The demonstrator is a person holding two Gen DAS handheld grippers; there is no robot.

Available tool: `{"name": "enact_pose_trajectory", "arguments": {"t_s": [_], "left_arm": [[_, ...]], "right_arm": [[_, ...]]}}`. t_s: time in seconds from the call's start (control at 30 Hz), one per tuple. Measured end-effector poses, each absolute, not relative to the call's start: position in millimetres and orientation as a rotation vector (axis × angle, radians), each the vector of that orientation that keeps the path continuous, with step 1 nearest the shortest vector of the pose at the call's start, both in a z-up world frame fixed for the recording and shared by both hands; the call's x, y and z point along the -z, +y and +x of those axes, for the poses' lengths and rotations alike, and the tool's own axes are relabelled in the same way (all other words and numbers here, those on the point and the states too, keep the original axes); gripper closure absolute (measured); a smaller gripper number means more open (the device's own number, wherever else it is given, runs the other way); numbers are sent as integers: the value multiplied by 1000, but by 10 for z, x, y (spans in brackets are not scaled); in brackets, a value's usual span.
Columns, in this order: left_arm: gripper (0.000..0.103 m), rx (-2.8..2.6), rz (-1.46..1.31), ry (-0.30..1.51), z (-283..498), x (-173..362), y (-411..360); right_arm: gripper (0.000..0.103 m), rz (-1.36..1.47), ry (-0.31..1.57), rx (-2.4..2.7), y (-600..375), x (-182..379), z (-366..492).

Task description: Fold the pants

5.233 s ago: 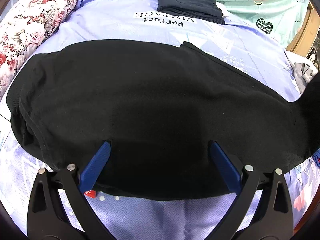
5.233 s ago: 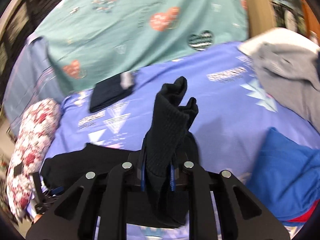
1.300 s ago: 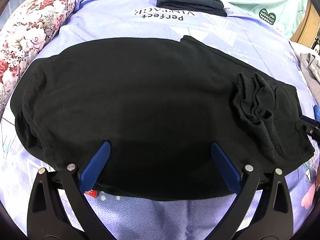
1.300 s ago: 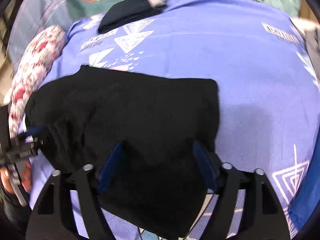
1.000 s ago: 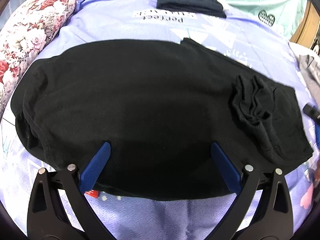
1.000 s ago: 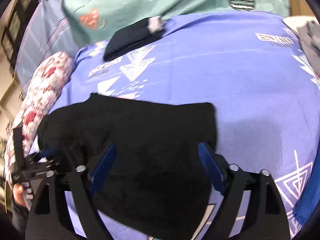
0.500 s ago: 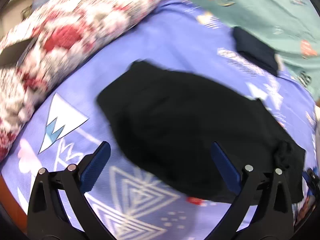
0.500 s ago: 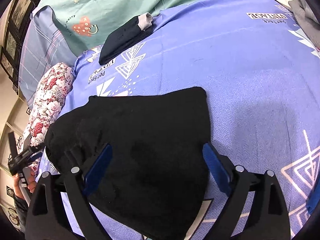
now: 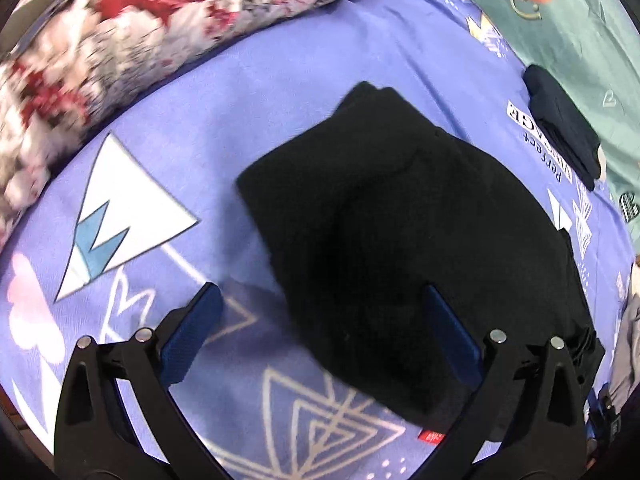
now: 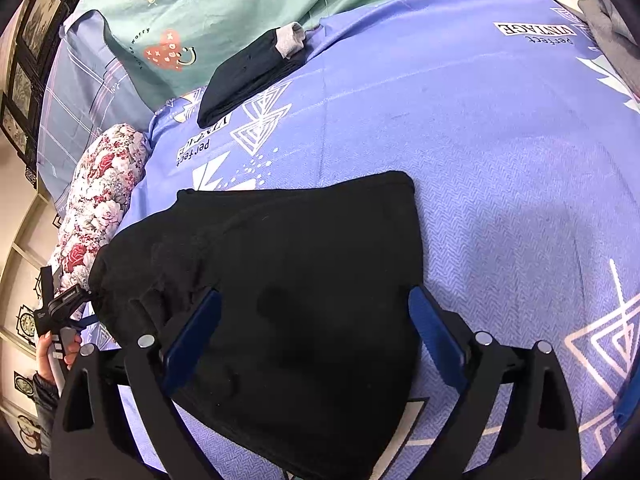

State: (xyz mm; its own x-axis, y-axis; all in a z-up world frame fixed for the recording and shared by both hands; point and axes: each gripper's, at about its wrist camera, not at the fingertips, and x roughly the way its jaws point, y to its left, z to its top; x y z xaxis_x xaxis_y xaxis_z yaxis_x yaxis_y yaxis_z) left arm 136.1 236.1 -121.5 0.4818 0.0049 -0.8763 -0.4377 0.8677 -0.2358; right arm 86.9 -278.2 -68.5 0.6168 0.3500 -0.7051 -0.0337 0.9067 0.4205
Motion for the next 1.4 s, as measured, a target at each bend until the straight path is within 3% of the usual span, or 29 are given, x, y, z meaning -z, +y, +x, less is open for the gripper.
{"name": "enact_pose_trajectory", "arguments": {"t_s": [0.43, 0.5, 0.6, 0.67, 0.73, 1.17, 1.4], "left_arm": [[2, -273, -270, 1008, 1723, 1310, 2081], [7, -279, -265, 993, 1714, 1292, 2074], [23, -288, -179, 957, 1697, 1246, 1944], [69, -272, -128, 944, 1689, 1159, 1827], [79, -268, -97, 940, 1691, 1034, 1706], [81, 52, -104, 689, 1187, -195, 799], [81, 282, -49, 728, 1168, -210, -130]], "right_arm": [[5, 385, 892, -233, -2768, 690, 886], [5, 387, 891, -233, -2766, 692, 885], [5, 387, 891, -232, -2763, 692, 886], [5, 388, 890, -233, -2765, 692, 884], [5, 392, 887, -234, -2767, 691, 882], [5, 426, 863, -193, -2893, 671, 829], [5, 480, 824, -192, -2996, 613, 775]]}}
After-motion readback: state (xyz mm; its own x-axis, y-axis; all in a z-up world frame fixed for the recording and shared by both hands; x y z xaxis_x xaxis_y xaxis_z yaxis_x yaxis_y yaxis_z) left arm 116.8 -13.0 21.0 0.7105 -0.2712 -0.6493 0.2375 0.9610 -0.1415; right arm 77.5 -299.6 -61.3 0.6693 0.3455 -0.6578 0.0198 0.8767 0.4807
